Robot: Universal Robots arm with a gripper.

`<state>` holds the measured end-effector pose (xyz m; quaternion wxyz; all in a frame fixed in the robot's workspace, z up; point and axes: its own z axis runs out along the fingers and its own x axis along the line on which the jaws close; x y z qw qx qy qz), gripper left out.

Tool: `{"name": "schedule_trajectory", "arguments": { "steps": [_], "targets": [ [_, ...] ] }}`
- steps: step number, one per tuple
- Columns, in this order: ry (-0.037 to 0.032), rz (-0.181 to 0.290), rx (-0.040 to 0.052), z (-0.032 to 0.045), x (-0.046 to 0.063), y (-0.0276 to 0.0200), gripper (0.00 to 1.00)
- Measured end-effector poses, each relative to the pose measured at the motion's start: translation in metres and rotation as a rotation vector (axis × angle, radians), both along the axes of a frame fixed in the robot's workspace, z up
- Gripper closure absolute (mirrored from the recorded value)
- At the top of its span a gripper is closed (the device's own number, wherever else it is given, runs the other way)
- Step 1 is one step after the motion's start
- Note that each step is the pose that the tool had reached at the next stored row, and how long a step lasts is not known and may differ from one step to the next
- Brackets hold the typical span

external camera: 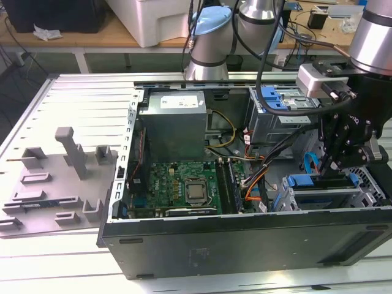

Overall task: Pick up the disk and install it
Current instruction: 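Insert the second disk wire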

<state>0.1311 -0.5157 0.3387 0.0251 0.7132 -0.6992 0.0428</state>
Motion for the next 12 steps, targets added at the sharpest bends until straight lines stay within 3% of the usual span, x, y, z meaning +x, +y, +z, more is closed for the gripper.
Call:
{"name": "schedule_trajectory", "arguments": {
  "steps": [12],
  "targets": [
    [0.0, 0.007, 0.0001, -0.0027, 0.0, 0.0, 0.84]
  ]
}}
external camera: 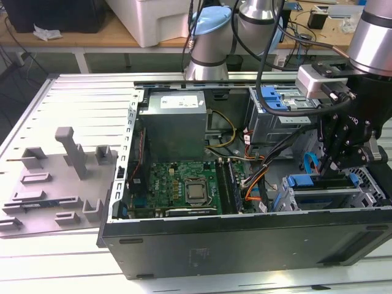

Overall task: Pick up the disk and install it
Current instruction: 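Insert the second disk wire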

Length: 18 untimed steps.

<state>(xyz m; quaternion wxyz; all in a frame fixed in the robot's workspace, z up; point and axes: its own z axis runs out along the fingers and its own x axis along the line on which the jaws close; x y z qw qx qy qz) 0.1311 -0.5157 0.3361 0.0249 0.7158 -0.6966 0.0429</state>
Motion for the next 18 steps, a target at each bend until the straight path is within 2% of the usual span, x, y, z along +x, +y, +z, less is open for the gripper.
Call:
{"name": "schedule_trajectory", "arguments": {
  "steps": [16, 17, 18],
  "targets": [
    [-0.0001, 0.001, 0.0003, -0.0001, 0.0, 0.0, 0.84],
    [-0.0001, 0.001, 0.0011, -0.0004, 0.0, 0.0001, 0.83],
    [-0.0003, 0.001, 0.0022, -0.0009, 0.0, 0.0001, 0.77]
  ]
}}
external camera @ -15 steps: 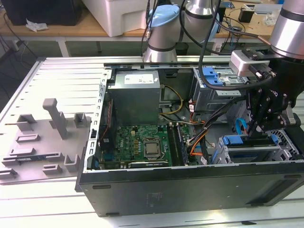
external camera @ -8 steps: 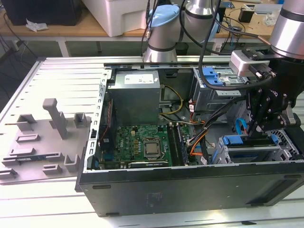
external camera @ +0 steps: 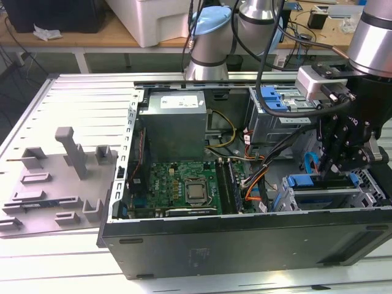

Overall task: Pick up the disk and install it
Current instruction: 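Insert the second disk wire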

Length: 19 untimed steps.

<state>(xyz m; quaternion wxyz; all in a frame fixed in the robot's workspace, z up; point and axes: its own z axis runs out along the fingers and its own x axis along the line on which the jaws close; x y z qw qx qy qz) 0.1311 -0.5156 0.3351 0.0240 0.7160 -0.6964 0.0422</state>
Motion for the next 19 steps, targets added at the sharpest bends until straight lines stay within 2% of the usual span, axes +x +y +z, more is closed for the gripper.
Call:
{"name": "schedule_trajectory", "arguments": {
  "steps": [2, 3, 4, 12, 19],
  "targets": [
    [0.0003, 0.0, -0.0027, 0.0016, 0.0, -0.0001, 0.65],
    [0.0003, 0.0, -0.0031, 0.0021, 0.0, -0.0001, 0.65],
    [0.0003, 0.0, -0.0038, 0.0038, 0.0, -0.0001, 0.52],
    [0.0003, 0.0, -0.0125, 0.0209, 0.0, -0.0001, 0.52],
    [0.0003, 0.0, -0.0161, 0.0253, 0.0, -0.0001, 0.52]
  ]
}}
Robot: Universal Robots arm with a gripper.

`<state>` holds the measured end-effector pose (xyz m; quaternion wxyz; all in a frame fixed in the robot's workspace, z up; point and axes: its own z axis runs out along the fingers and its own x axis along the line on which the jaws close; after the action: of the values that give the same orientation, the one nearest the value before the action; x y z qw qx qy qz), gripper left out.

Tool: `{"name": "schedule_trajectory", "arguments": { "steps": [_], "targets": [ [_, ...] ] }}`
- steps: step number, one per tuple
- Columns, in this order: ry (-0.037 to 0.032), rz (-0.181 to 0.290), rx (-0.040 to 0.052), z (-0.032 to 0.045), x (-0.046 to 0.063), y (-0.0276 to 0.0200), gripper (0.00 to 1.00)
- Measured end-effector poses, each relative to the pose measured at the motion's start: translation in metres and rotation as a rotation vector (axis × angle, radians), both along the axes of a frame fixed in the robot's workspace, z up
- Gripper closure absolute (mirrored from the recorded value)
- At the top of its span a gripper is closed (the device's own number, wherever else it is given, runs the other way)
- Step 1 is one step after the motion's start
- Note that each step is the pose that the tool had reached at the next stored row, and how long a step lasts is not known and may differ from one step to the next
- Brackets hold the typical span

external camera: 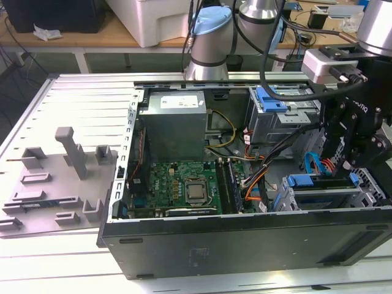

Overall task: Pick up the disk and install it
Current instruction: 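Insert the second disk wire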

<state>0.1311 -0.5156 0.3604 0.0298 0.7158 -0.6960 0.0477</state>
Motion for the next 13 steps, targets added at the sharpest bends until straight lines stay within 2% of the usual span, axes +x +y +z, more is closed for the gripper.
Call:
{"name": "schedule_trajectory", "arguments": {
  "steps": [6, 13],
  "targets": [
    [0.0, 0.0, -0.002, 0.0085, 0.0, 0.0, 0.52],
    [0.0, 0.0, -0.0032, 0.0123, 0.0, 0.0, 0.52]
  ]
}}
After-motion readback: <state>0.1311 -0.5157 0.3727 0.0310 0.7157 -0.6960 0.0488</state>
